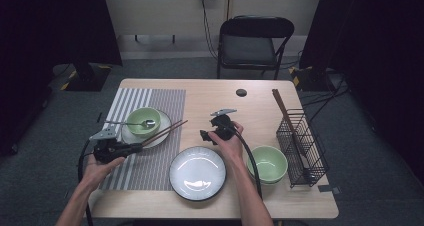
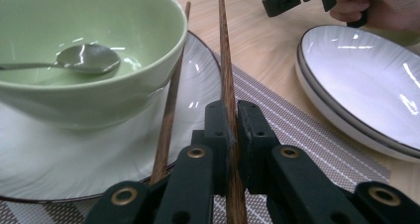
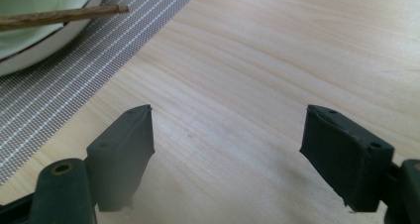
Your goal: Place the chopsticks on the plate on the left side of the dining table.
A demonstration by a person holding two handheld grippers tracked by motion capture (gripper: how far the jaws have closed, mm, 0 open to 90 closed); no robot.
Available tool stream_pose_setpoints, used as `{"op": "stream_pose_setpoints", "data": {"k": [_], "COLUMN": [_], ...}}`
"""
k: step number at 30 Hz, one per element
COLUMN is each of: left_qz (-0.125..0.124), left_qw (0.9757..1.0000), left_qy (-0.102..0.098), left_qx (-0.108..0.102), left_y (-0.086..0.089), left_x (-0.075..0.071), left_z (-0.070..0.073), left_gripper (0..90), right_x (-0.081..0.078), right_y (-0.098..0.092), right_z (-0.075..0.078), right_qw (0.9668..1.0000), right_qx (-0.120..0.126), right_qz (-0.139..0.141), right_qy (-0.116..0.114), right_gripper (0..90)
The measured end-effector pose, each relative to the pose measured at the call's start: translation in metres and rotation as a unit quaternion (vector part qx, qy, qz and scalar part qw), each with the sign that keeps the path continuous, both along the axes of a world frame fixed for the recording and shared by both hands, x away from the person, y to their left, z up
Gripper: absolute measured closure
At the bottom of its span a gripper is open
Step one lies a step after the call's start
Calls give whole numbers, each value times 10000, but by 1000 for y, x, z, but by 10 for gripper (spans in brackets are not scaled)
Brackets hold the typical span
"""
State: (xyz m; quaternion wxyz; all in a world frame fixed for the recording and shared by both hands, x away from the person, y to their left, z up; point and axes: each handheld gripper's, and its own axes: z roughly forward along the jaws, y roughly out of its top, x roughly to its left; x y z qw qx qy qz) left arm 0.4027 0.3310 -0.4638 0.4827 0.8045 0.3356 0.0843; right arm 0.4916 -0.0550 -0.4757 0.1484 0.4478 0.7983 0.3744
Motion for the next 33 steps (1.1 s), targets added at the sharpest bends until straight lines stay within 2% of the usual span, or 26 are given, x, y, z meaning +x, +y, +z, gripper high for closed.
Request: {"op": "stream_pose_setpoints", "data": {"k": [3,6,11,14,17,22,33], "left_qz": [-29,12,77,91,170,190,211], "left_qw": [10000,9999,9998,9996,9996,9995,9992], "left_qy": [31,47,54,58,97,67,98], "left_qx": [71,92,172,248,217,259,314], "left_y": [0,0,-1,0,1,0,-1], "left_x": [0,2,2,3,5,3,5], "left_z": [-1,-4,-6,-8,-11,-10,-14], "left_gripper": [841,841,840,840,840,840,836], "right_x": [2,3,3,2,-1,-3,-3], "right_y": [-1,-4,-3,-4,-1,-3,-3], "right_z": [-8,-13,-18,-20,-23,-25,-25], "right_qw": [9998,9998,9994,9995,9984,9984,9984], "right_qx": [-182,-161,-335,-292,-501,-437,-442], "right_qz": [-22,-104,-118,-134,-79,-65,-59], "right_qy": [-19,44,50,-7,-233,-351,-337], "right_gripper": [197,202,206,206,202,197,194]}}
